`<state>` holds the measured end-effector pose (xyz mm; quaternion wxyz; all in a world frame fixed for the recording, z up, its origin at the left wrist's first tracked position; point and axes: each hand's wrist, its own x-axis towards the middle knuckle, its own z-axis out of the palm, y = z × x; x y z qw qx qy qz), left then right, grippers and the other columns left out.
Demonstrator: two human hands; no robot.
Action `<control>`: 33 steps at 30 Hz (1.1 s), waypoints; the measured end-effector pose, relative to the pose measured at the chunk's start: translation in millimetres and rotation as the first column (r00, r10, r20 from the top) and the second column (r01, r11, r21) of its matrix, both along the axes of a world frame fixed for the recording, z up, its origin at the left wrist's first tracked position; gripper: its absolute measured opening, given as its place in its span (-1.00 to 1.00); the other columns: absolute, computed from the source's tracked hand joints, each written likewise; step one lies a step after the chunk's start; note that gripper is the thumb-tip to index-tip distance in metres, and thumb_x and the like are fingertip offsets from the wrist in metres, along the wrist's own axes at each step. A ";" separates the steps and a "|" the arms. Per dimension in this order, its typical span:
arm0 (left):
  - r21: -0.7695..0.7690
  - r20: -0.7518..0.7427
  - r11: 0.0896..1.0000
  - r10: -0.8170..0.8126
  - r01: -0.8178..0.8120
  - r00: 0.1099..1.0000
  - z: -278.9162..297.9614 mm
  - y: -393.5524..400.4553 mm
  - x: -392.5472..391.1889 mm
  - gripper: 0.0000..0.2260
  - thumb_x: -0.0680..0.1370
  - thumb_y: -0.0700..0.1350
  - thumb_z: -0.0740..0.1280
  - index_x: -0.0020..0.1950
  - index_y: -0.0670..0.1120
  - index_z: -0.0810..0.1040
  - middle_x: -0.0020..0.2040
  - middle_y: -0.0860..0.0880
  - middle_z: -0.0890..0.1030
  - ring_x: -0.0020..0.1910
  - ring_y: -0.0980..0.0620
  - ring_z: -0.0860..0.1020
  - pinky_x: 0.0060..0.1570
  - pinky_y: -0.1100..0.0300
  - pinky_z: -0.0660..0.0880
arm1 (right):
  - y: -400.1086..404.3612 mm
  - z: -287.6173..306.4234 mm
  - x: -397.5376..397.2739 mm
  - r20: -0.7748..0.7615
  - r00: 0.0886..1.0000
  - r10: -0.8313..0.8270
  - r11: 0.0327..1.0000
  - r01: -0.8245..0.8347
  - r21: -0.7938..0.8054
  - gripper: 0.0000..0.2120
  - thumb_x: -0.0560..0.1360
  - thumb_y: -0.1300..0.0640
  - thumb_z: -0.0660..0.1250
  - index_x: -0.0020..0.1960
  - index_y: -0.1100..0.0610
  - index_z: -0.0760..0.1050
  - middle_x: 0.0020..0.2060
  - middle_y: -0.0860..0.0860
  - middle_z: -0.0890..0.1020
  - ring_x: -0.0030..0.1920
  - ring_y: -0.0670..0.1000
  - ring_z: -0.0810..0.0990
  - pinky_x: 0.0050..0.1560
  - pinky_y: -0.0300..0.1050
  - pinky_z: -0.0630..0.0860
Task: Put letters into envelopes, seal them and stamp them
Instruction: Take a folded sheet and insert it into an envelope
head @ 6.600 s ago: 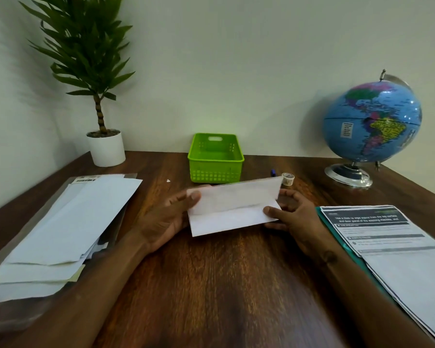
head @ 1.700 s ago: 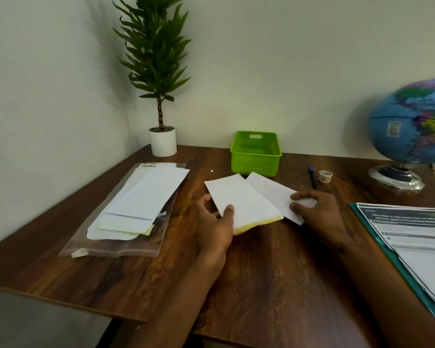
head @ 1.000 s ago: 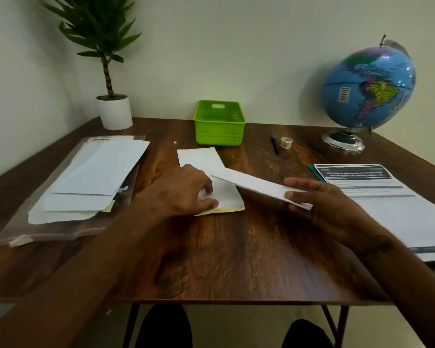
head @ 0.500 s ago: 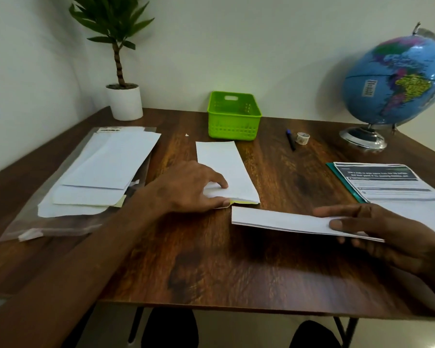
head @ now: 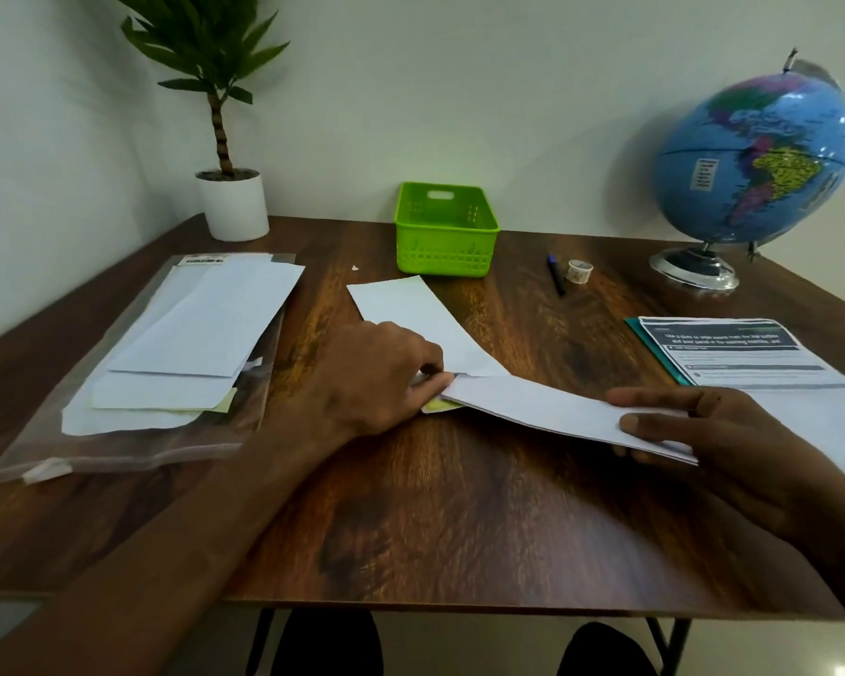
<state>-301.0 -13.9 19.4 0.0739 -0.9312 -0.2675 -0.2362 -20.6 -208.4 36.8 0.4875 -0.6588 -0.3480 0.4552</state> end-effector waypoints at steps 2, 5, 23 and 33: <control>0.038 -0.006 0.999 0.027 -0.027 1.000 -2.4 -5.0 6.4 -0.63 0.60 0.27 0.19 0.10 0.11 0.69 0.01 0.10 0.73 -0.11 0.09 0.63 -0.16 0.26 0.48 | -1.4 -2.3 -2.6 0.109 0.992 -0.066 0.997 0.062 0.035 -0.76 0.32 0.20 0.55 -0.03 0.05 0.79 0.05 0.08 0.73 0.08 0.07 0.67 0.01 -0.02 0.66; 0.098 -0.009 0.994 0.053 -0.051 0.999 -3.3 -12.1 14.2 -0.63 0.61 0.27 0.16 0.07 0.10 0.67 -0.01 0.09 0.72 -0.12 0.08 0.63 -0.23 0.25 0.36 | -0.1 -8.7 -8.7 0.139 0.982 -0.128 0.990 0.118 0.079 -0.80 0.38 0.22 0.57 -0.04 0.00 0.79 0.07 0.00 0.70 0.11 0.02 0.60 -0.08 -0.11 0.56; 0.067 0.155 0.995 0.070 -0.081 0.986 -7.7 -14.9 9.2 -0.71 0.60 0.16 0.30 0.02 0.03 0.73 -0.10 0.01 0.74 -0.23 0.05 0.64 -0.26 0.24 0.50 | 1.7 -17.3 -26.4 -0.020 1.000 -0.023 0.993 0.025 0.112 -0.47 0.25 0.16 0.64 0.21 0.01 0.67 0.12 0.13 0.73 0.09 0.13 0.76 -0.08 -0.03 0.72; 0.087 0.169 0.993 0.064 -0.079 0.984 -5.2 -21.8 10.1 -0.74 0.61 0.13 0.28 -0.01 0.04 0.71 -0.12 0.05 0.73 -0.24 0.07 0.64 -0.33 0.27 0.41 | 2.0 -19.5 -46.4 -0.068 0.998 0.005 0.972 0.011 0.234 -0.42 0.13 0.10 0.66 0.15 0.13 0.72 -0.01 0.18 0.77 -0.02 0.15 0.78 -0.15 -0.18 0.69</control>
